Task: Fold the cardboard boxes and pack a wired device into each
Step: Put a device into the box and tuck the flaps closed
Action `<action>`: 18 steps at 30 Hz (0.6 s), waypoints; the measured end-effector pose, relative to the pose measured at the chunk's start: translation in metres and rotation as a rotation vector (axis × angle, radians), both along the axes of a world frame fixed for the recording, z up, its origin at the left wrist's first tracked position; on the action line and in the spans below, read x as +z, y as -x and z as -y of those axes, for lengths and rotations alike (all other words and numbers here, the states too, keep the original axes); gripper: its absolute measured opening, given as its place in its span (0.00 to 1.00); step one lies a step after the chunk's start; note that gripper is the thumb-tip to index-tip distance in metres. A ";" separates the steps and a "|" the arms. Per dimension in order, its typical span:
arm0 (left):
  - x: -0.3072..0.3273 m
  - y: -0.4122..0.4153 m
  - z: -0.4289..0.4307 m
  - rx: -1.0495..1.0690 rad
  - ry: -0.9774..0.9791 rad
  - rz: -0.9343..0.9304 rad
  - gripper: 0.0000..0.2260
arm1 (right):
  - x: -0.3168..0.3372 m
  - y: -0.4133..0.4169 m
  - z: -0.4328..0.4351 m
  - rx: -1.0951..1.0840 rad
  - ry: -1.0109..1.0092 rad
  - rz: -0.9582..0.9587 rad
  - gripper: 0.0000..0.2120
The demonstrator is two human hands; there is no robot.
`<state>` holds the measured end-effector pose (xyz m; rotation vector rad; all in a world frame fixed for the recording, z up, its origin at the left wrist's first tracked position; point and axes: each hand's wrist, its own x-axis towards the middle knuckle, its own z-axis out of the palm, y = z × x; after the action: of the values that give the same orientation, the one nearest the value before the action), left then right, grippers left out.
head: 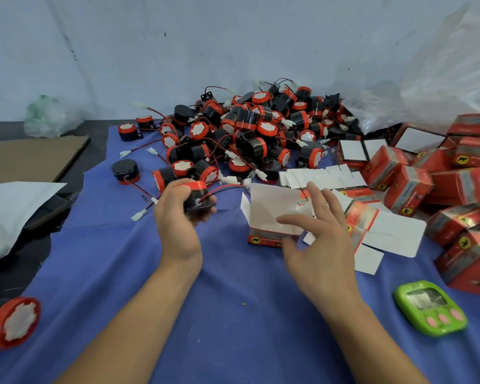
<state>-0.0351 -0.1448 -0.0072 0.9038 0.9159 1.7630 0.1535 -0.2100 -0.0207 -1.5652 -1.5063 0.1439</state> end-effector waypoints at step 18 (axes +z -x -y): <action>-0.001 -0.016 0.027 -0.312 -0.159 -0.493 0.23 | 0.022 0.002 0.017 0.418 0.071 -0.776 0.18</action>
<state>-0.0195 -0.1718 -0.0078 1.5411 0.8841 1.3796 0.1516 -0.2270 0.0013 -1.0260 -1.1670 0.9374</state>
